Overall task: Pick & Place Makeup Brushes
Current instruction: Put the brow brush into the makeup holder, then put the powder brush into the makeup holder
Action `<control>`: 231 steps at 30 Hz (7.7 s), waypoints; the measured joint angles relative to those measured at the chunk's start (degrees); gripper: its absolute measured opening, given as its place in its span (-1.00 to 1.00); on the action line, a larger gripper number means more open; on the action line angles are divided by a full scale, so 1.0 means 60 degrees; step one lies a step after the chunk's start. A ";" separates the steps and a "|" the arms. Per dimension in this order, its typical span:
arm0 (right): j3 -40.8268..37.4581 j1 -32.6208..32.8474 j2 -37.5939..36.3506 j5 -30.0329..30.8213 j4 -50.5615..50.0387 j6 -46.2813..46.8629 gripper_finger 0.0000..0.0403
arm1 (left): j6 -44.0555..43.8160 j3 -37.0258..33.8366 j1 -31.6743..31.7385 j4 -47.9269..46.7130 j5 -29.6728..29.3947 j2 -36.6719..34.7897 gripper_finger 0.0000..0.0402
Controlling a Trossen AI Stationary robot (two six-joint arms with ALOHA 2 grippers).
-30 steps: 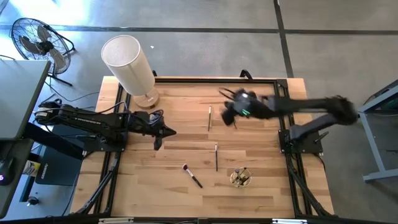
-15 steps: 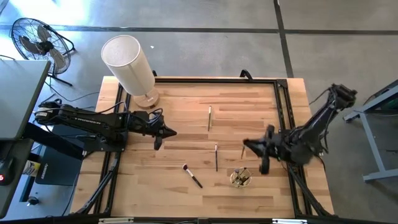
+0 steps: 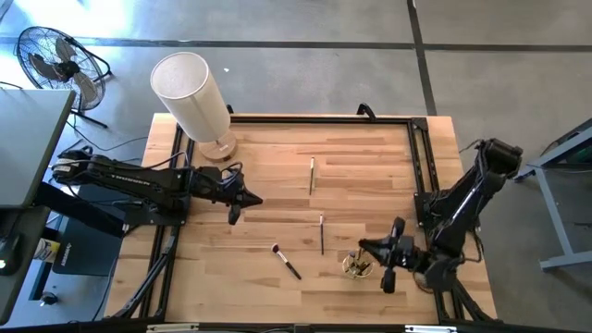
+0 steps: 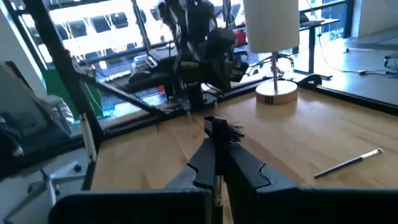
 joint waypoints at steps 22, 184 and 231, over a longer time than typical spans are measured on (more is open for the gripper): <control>0.0015 -0.1421 -0.0967 -0.2843 -0.2023 0.0760 -0.34 | -0.0253 0.0758 -0.2893 0.0029 -0.3392 0.0861 -1.00; 0.0011 -1.0606 -0.3531 -1.4865 -0.0824 -0.3039 -0.79 | 0.2683 1.5333 -0.0823 -0.5026 -0.5311 0.9221 -1.00; 0.0015 -0.0445 -0.2530 -0.1863 -0.2057 -0.0469 -0.80 | 0.2569 1.0882 -0.0261 -0.4496 0.1249 0.8386 -0.39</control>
